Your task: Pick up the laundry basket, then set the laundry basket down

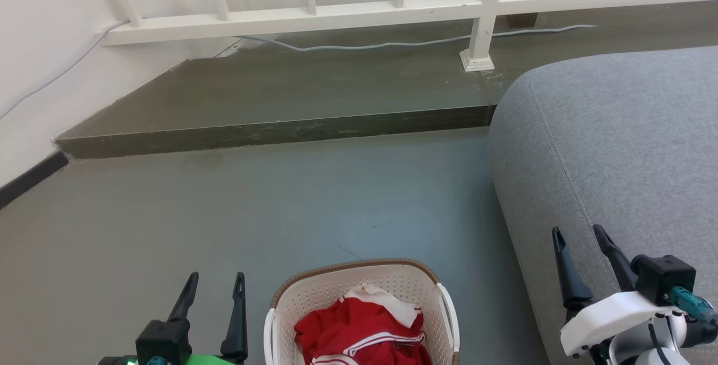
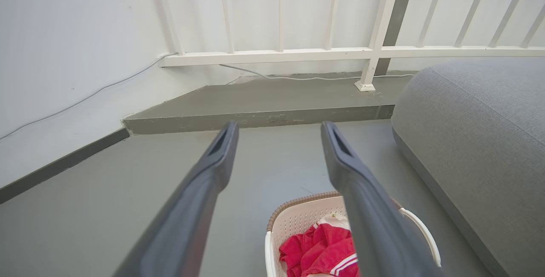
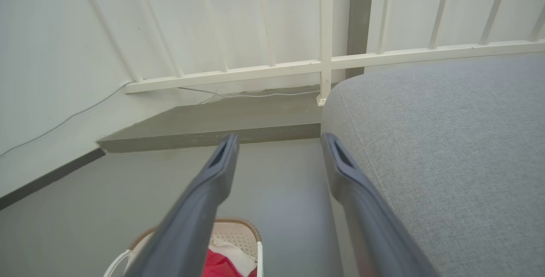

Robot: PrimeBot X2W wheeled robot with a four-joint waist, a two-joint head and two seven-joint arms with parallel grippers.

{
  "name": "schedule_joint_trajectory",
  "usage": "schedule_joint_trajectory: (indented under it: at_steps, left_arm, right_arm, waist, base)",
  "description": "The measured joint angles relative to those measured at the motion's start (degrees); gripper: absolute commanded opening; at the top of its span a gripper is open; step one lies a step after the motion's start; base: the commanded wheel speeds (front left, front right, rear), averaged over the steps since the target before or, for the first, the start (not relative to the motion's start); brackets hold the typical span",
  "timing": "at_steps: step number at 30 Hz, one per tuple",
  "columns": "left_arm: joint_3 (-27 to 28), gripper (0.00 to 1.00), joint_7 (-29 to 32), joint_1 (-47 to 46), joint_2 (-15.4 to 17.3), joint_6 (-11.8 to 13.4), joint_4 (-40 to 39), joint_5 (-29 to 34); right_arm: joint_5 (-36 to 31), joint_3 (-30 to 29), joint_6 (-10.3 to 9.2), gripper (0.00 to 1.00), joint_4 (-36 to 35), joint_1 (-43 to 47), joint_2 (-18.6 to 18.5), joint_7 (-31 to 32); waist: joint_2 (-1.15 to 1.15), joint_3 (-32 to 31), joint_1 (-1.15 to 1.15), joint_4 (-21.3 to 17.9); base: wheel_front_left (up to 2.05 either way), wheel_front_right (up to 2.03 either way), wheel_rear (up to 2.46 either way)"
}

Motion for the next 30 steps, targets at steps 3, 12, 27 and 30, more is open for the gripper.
schedule_joint_trajectory:
  at_steps: [3, 12, 27, 30]
  left_arm:
    - [0.09, 1.00, 0.10, 0.22, -0.69, 0.00, -0.76, 0.18]
    - [-0.16, 0.00, 1.11, 0.63, -1.32, 0.00, 0.98, 0.59]
    - [-0.18, 0.00, 1.00, 2.27, -1.66, -0.88, -0.69, -8.71]
    - [0.75, 0.00, 1.05, 2.23, -1.76, -1.05, -0.66, -12.03]
  right_arm:
    - [-0.11, -0.34, 0.00, 1.00, -0.60, 0.02, 0.08, 0.33]
    - [-0.97, -0.12, 0.07, 0.00, 0.49, 1.02, 1.54, 1.21]
    - [8.45, -0.75, 1.32, 0.00, -0.07, 2.13, 2.66, 1.13]
    - [11.28, -1.49, 1.53, 0.00, -0.04, 2.10, 3.21, 1.23]
  waist:
    - [0.00, 0.09, 0.00, 0.05]
    - [0.00, 0.16, 0.00, 0.21]
    - [0.00, 0.56, 0.00, 0.76]
    - [0.00, 0.63, 0.00, 0.88]
  base:
    - [0.00, 0.00, 0.00]
    - [0.00, 0.00, 0.00]
    - [0.00, 0.00, 0.00]
    - [0.00, 0.00, 0.00]
